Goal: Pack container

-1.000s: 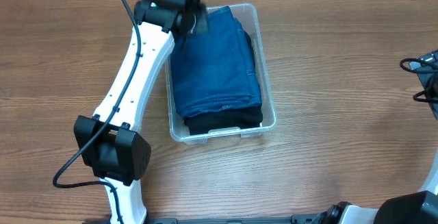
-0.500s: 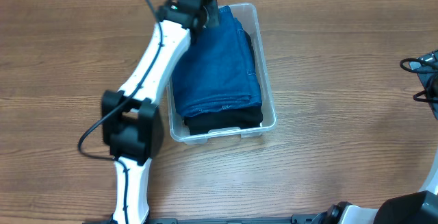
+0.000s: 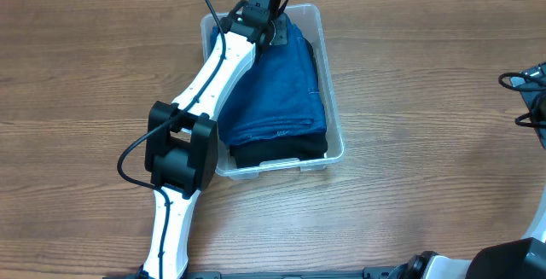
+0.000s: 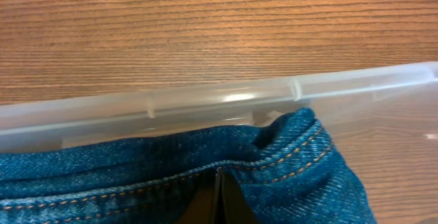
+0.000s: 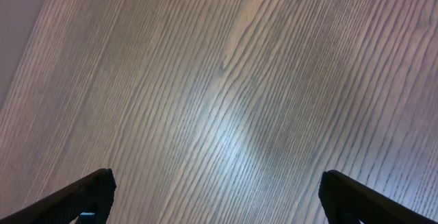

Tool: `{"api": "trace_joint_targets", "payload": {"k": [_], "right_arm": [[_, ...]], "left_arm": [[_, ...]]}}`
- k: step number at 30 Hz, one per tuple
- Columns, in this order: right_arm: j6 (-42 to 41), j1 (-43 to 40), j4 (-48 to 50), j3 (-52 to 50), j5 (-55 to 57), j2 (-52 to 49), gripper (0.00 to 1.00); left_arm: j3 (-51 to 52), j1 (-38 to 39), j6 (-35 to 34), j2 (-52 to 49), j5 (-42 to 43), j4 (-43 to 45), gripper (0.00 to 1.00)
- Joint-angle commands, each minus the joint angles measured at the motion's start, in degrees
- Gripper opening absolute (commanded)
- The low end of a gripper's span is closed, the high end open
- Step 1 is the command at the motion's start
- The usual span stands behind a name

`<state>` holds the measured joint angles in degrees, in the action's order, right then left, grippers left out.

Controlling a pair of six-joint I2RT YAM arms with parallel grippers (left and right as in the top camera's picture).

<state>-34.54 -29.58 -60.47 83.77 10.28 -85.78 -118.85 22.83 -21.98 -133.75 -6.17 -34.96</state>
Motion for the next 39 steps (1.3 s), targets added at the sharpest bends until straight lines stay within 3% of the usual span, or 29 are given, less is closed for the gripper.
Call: {"api": "trace_joint_targets", "payload": {"k": [1, 10, 15, 25, 30, 39], "right_arm": [[-0.5, -0.2, 0.3, -0.3, -0.1, 0.0, 1.00], [-0.4, -0.2, 0.3, -0.3, -0.1, 0.0, 1.00], [-0.4, -0.2, 0.3, -0.3, -0.1, 0.0, 1.00], [-0.4, -0.2, 0.3, -0.3, -0.1, 0.0, 1.00], [-0.4, -0.2, 0.3, -0.3, -0.1, 0.0, 1.00], [-0.4, -0.2, 0.3, -0.3, -0.1, 0.0, 1.00]], "left_arm": [[-3.1, 1.3, 2.2, 0.1, 1.3, 0.3, 0.04], [-5.0, 3.2, 2.3, 4.4, 1.4, -2.0, 0.04], [-4.3, 4.3, 0.2, 2.9, 1.3, -6.9, 0.04], [-2.2, 4.5, -0.5, -1.8, 1.2, -7.8, 0.04], [-3.5, 4.5, 2.4, -0.2, 1.3, -5.1, 0.04], [-6.1, 4.7, 2.7, 9.8, 3.7, -10.5, 0.04]]}}
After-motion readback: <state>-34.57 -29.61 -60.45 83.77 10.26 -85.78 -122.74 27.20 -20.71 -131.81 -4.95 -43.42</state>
